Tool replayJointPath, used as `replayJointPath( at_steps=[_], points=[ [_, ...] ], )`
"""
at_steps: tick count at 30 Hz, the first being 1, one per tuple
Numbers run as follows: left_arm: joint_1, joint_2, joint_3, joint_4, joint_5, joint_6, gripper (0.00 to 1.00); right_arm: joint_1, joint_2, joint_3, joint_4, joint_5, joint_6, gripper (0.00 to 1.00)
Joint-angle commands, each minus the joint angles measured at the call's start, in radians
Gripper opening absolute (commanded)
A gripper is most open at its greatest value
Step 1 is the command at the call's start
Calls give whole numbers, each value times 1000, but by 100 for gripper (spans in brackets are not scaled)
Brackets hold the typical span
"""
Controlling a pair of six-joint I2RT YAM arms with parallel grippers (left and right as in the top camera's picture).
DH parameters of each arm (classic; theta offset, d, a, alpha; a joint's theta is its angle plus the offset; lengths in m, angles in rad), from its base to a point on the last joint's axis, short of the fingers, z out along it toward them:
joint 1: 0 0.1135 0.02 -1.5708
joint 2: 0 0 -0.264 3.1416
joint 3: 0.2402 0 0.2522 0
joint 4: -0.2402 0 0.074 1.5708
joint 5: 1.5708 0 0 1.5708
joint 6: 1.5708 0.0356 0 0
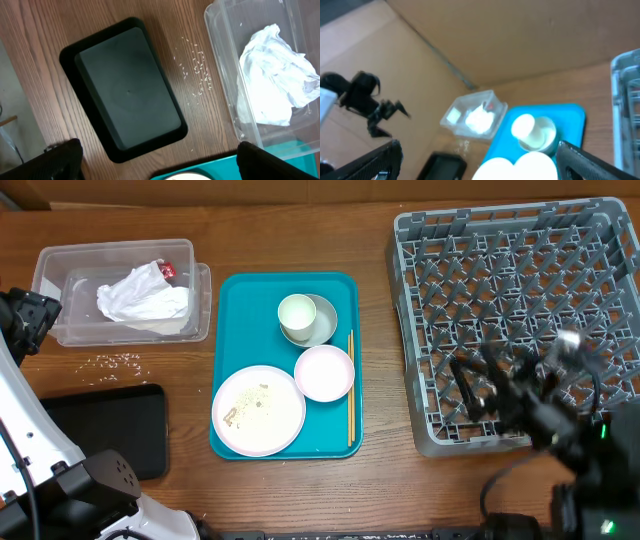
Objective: Sort waste into correct bins and load items into the dishwasher
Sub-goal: 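Reach the right gripper over the teal tray toward the pink-white plate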
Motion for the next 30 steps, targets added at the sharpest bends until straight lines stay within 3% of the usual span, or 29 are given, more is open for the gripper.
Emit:
replayJointPath(
  at_steps=[1, 5, 9, 10, 13, 16, 19, 30],
  points=[
    [0, 11, -1, -2, 0, -21, 100, 95, 151, 168, -111, -25, -231, 99],
    [0, 11, -1, -2, 0, -21, 100, 298, 315, 315, -261, 180, -290, 99],
    [0, 11, -1, -2, 0, -21, 100, 566, 499, 465, -393, 505, -301, 99],
    [0, 11, -1, -2, 0, -21, 100, 684, 608, 545, -451, 640, -301, 100],
    [0, 11, -1, -2, 0, -21, 100, 805, 791, 681, -552, 757, -271, 99],
    [0, 11, -1, -2, 0, -21, 100, 855, 1013, 846, -694, 771, -205, 100],
    [0, 11, -1, -2, 0, -21, 100, 860, 1134, 904, -756, 756, -149, 100],
    [0, 11, -1, -2, 0, -21, 100, 861, 1236, 901, -638, 352, -142, 100]
  ],
)
